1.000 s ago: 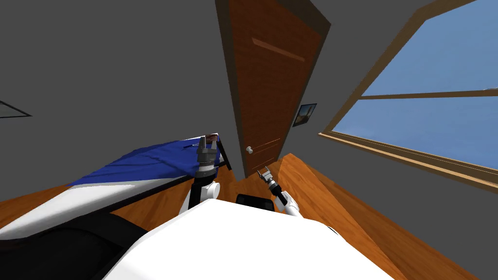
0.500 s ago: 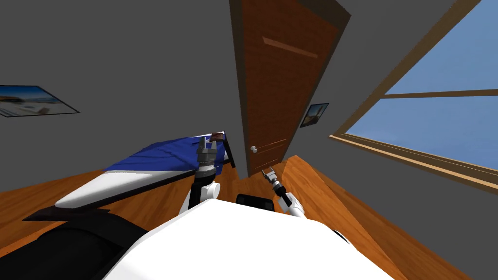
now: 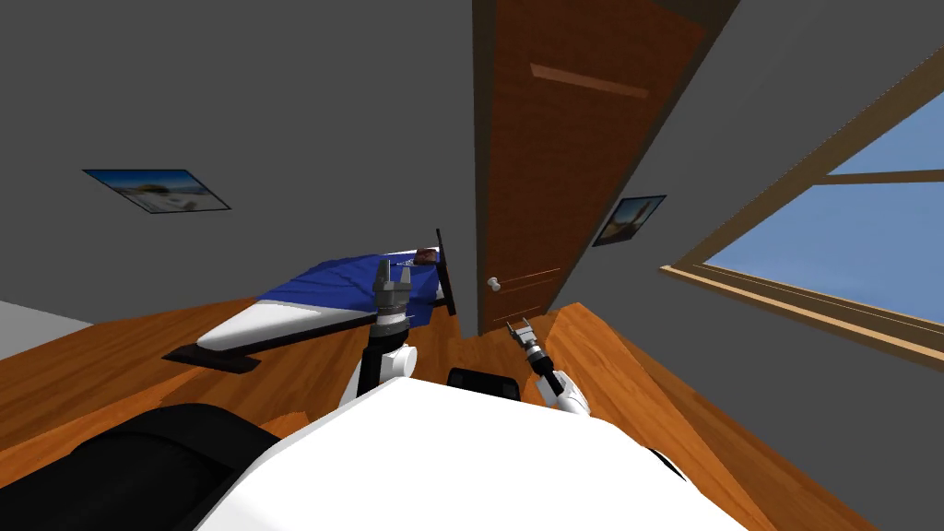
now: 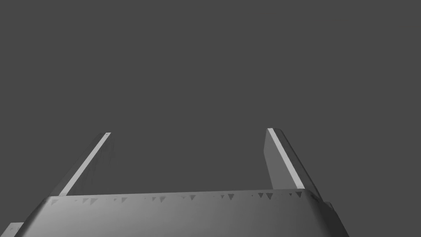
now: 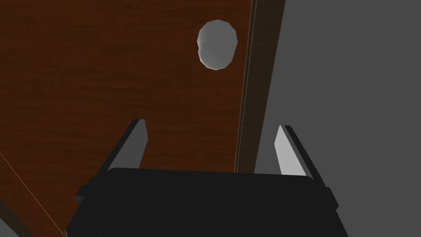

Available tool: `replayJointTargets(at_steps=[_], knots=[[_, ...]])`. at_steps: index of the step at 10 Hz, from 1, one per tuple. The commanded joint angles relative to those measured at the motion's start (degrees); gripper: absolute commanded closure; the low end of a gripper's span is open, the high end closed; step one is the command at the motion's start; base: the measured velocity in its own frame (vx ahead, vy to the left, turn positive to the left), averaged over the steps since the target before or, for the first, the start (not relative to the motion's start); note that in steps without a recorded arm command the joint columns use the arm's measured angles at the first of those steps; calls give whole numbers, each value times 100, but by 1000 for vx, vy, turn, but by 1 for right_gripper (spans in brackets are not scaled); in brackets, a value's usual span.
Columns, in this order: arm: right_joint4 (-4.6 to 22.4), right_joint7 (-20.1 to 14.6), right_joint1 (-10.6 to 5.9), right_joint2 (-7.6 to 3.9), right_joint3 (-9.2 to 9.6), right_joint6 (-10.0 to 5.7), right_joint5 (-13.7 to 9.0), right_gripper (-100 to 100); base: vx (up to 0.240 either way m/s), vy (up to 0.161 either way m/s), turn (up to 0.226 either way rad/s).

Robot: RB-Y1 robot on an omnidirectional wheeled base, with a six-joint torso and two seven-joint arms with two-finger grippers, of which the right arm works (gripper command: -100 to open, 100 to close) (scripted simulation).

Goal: Pull the door open

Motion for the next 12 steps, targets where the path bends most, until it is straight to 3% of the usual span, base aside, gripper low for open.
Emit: replayJointTargets(at_steps=[1, 2, 3, 4, 5, 6, 8, 10, 11, 12], knots=[[-248, -79, 140, -30, -42, 75, 32, -100, 15, 30, 65], [-254, -117, 192, -107, -306, 48, 36, -100, 21, 49, 267], [-257, -136, 218, -144, -438, 35, 38, -100, 46, 51, 272], [-257, -136, 218, -144, -438, 35, 38, -100, 31, 34, 59], [-263, -174, 270, -219, -702, 8, 42, -100, 35, 54, 225], [-266, -193, 295, -254, -831, -5, 44, -100, 48, 61, 335], [-271, -230, 346, -322, -1088, -31, 48, -100, 62, 44, 218], [-271, -230, 346, -322, -1088, -31, 48, -100, 30, 19, 13], [-277, -265, 394, -387, -1334, -57, 52, -100, 48, 27, 263], [-279, -283, 418, -418, -1455, -69, 53, -100, 80, 39, 297]])
